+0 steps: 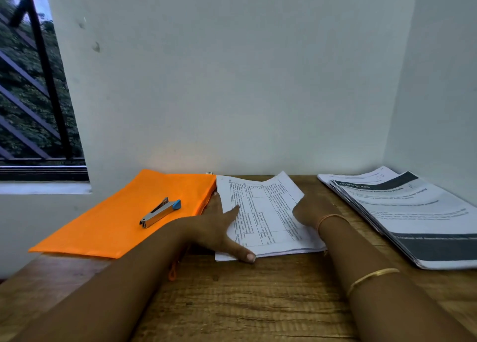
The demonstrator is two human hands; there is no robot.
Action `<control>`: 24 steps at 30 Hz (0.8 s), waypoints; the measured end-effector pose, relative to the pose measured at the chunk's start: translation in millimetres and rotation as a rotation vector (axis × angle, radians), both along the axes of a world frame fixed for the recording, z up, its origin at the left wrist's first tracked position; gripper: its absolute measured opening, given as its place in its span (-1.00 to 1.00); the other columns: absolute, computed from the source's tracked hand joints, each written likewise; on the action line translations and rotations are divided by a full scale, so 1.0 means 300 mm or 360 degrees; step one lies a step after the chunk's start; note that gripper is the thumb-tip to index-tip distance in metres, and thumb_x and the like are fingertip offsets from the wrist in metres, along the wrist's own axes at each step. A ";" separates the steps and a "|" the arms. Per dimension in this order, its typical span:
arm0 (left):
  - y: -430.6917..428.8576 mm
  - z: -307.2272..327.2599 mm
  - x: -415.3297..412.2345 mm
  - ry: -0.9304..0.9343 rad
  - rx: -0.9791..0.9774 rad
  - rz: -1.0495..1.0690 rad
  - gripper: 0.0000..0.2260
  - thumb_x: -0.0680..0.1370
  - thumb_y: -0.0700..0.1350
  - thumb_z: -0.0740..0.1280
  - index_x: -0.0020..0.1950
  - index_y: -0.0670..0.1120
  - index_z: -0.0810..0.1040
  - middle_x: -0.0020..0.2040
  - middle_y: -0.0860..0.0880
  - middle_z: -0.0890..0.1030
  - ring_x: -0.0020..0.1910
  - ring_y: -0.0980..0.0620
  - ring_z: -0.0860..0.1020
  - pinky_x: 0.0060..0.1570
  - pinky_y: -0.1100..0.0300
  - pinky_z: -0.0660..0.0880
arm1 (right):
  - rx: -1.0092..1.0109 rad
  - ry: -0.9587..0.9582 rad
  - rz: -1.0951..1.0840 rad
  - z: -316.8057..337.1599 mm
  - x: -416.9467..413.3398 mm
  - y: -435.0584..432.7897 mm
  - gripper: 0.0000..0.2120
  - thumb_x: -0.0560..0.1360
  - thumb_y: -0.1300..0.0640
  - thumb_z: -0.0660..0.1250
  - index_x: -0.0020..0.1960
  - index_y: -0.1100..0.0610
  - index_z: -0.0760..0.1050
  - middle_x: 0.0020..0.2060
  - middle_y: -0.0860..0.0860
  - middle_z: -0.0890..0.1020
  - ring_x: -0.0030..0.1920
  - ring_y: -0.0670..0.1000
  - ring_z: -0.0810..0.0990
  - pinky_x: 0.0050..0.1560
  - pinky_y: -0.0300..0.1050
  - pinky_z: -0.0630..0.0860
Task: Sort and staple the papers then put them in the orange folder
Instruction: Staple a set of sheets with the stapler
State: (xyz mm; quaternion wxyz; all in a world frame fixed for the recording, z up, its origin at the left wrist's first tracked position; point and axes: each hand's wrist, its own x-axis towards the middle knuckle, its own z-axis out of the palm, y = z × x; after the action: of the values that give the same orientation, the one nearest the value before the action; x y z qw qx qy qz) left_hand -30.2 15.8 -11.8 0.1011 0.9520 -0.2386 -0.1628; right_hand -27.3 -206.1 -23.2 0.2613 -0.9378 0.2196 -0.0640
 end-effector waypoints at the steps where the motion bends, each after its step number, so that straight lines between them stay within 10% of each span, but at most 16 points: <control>1: -0.001 0.001 0.000 -0.0034 -0.0007 -0.0016 0.07 0.34 0.35 0.35 0.52 0.04 -0.32 0.45 -0.06 -0.48 0.48 -0.09 -0.37 0.46 -0.03 -0.20 | 0.0044 -0.0058 -0.0009 0.001 0.001 -0.004 -0.37 0.29 -0.03 0.11 0.35 0.08 0.38 0.29 0.14 0.48 0.24 0.21 0.47 0.24 0.12 0.44; 10: -0.013 -0.013 0.021 -0.0506 -0.0203 0.0016 -0.53 0.56 0.12 0.22 0.42 -0.03 0.34 0.40 -0.04 0.36 0.33 0.03 0.33 0.25 0.18 0.30 | 0.0247 -0.0579 0.0094 0.006 -0.003 0.000 -0.58 0.30 0.14 0.19 0.15 0.15 0.46 -0.07 0.00 0.56 -0.06 0.12 0.54 -0.08 -0.12 0.47; 24: -0.017 -0.008 0.006 -0.0693 0.0144 0.0173 -0.38 0.47 0.35 0.18 0.43 0.03 0.31 0.38 -0.02 0.36 0.31 -0.02 0.36 0.23 0.07 0.37 | -0.0154 -0.0019 0.0350 -0.019 0.011 0.028 -0.37 0.51 -0.03 0.23 0.49 0.07 0.09 0.53 0.17 -0.05 0.49 0.19 0.14 0.44 0.15 0.16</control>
State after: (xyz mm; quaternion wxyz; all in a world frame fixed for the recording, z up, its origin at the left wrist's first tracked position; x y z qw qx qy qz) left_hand -28.4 10.7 -14.3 0.0131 0.9797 -0.1955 0.0416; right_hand -24.1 -197.7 -28.7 0.2224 -0.9674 0.1103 -0.0510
